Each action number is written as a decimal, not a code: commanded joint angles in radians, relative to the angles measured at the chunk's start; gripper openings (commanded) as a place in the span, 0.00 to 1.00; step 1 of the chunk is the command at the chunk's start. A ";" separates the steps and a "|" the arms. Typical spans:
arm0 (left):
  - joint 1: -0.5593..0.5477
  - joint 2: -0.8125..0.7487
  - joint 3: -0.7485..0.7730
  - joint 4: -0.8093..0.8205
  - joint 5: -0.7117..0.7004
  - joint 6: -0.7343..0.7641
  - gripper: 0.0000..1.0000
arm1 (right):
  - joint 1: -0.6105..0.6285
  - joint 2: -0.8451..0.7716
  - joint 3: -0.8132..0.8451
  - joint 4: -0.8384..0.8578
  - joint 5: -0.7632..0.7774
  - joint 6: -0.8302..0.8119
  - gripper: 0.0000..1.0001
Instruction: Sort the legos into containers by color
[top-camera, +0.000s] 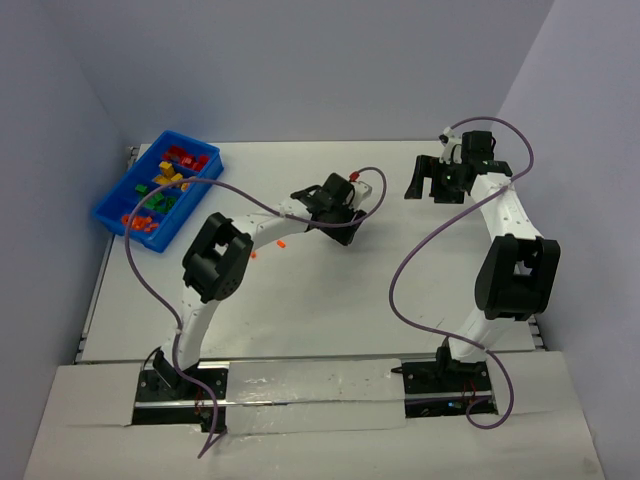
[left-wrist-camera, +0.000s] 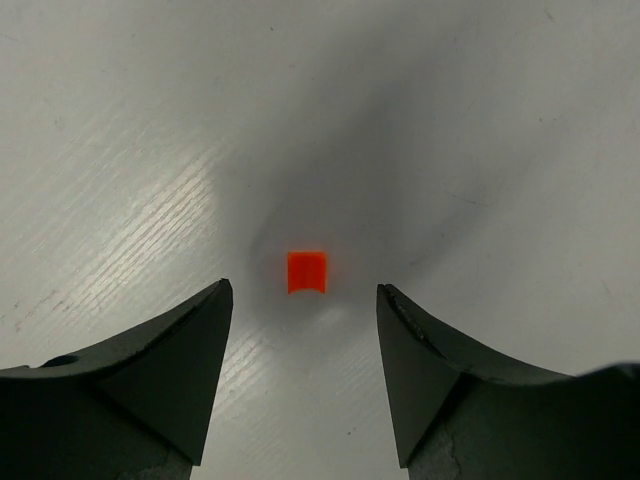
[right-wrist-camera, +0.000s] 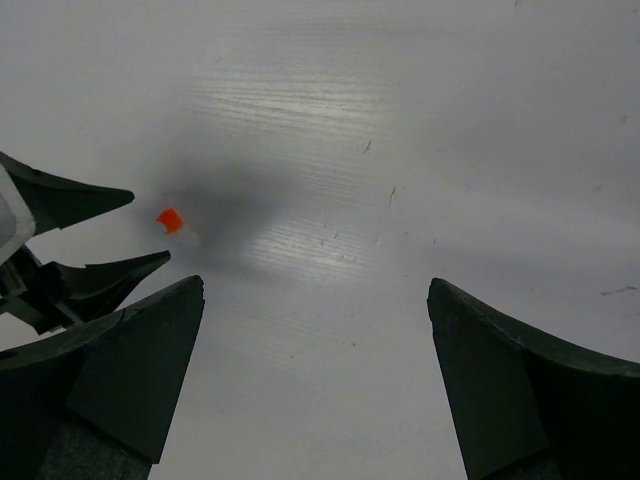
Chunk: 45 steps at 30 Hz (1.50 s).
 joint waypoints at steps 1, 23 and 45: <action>-0.006 0.049 0.064 0.042 -0.006 0.008 0.65 | -0.007 -0.054 -0.006 -0.004 -0.008 0.002 1.00; -0.049 0.059 0.012 0.012 -0.032 0.008 0.23 | -0.011 -0.032 0.005 -0.012 -0.004 0.002 1.00; 0.460 -0.673 -0.312 -0.102 -0.026 0.028 0.00 | 0.106 -0.210 -0.061 0.137 0.244 -0.034 1.00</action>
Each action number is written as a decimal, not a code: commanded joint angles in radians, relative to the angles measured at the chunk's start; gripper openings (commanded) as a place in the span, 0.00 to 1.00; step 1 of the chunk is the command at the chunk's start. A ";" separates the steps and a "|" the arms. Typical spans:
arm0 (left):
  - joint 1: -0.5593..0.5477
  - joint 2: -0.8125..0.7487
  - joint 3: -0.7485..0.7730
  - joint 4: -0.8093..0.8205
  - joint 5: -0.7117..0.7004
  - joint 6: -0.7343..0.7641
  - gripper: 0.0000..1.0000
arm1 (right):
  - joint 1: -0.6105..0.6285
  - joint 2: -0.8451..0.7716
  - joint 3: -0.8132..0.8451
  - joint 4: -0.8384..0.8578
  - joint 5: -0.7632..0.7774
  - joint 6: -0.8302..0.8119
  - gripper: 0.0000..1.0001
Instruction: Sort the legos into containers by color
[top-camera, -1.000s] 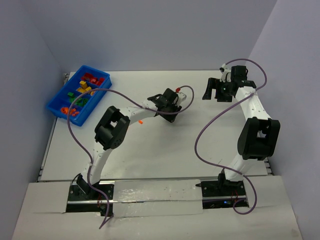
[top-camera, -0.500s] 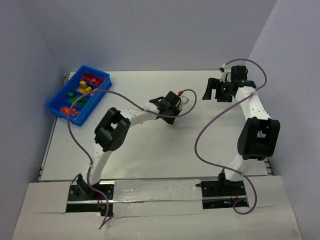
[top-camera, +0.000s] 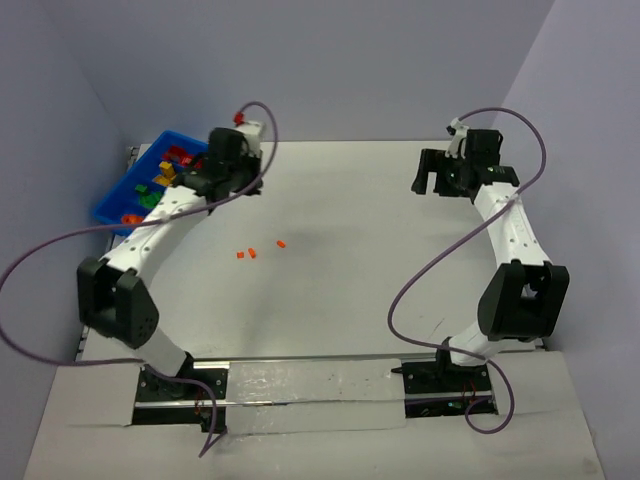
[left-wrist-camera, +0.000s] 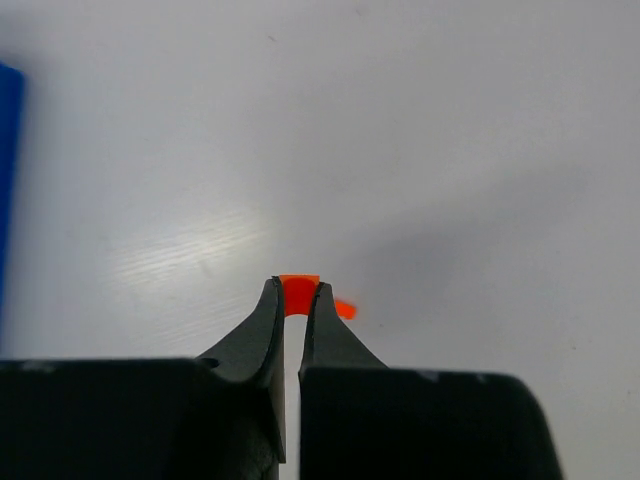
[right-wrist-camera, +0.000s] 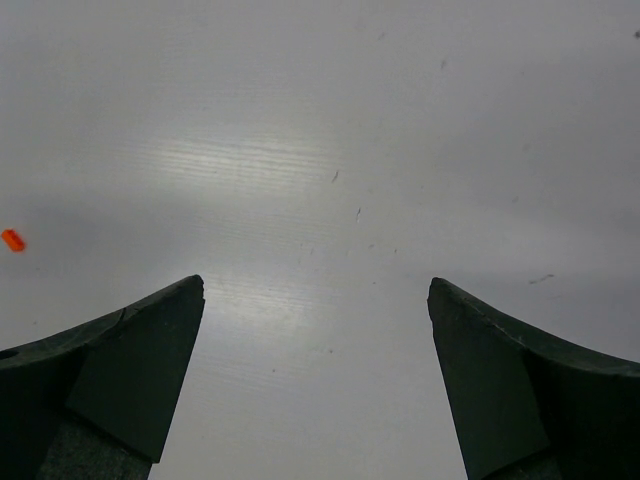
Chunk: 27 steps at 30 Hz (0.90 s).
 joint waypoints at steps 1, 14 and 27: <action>0.163 -0.110 -0.042 -0.054 0.083 0.092 0.00 | 0.118 -0.077 -0.021 0.103 0.161 -0.060 1.00; 0.824 0.004 0.038 -0.209 0.363 0.422 0.02 | 0.281 0.001 0.109 0.138 0.124 0.033 1.00; 0.913 0.198 0.083 -0.212 0.324 0.511 0.00 | 0.290 0.077 0.147 0.101 0.027 0.023 1.00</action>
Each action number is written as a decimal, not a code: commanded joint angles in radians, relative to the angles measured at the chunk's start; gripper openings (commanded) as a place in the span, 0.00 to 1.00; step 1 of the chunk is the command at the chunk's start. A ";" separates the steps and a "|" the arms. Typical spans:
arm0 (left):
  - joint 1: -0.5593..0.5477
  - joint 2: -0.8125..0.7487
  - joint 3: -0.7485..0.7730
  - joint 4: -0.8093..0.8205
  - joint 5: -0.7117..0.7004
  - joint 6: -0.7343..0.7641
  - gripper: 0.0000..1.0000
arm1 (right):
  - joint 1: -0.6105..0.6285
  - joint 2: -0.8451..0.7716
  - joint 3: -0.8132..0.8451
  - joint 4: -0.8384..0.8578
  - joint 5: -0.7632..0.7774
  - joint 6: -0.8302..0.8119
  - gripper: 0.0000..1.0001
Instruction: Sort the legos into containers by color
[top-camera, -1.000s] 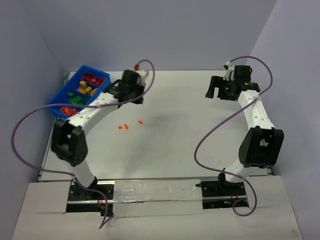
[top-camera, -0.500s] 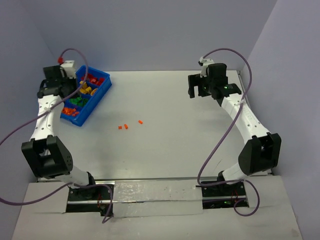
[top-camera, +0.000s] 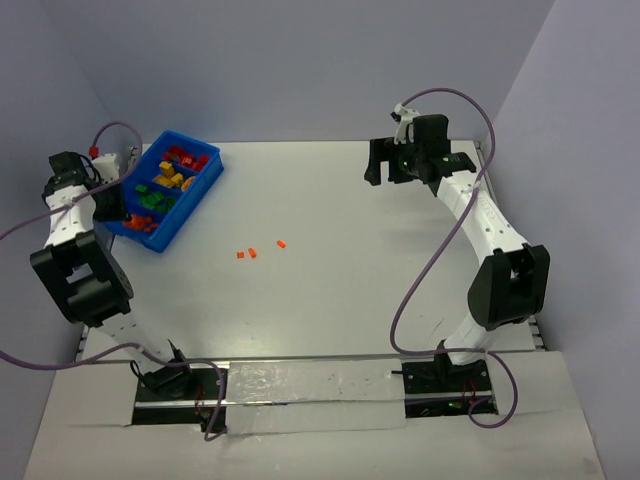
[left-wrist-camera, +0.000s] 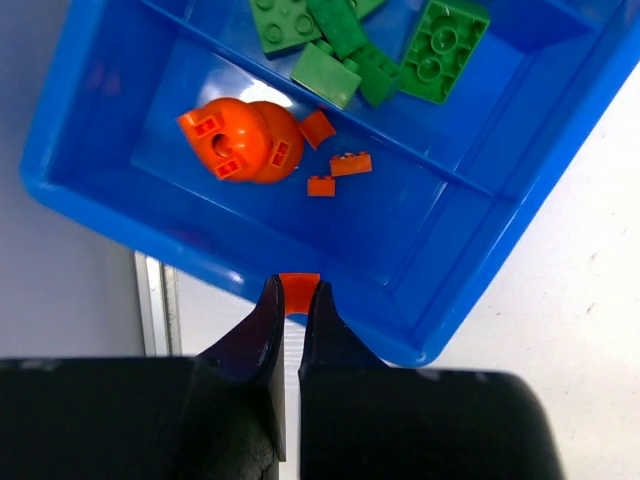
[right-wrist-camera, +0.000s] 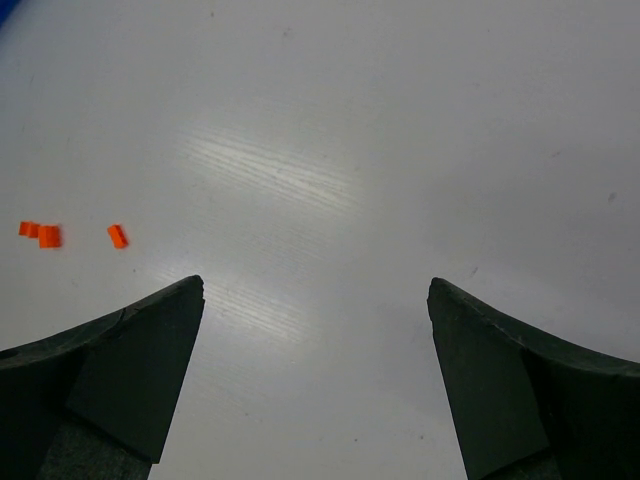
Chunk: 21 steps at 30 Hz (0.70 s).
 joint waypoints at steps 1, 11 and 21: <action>-0.005 0.041 0.068 0.001 0.020 0.036 0.00 | 0.006 -0.013 0.015 0.005 -0.014 -0.006 1.00; -0.021 0.110 0.123 0.015 0.021 0.021 0.15 | 0.006 0.004 0.003 -0.003 -0.038 -0.012 1.00; -0.049 0.116 0.125 0.029 -0.010 0.033 0.54 | 0.005 0.021 0.013 -0.018 -0.051 -0.014 1.00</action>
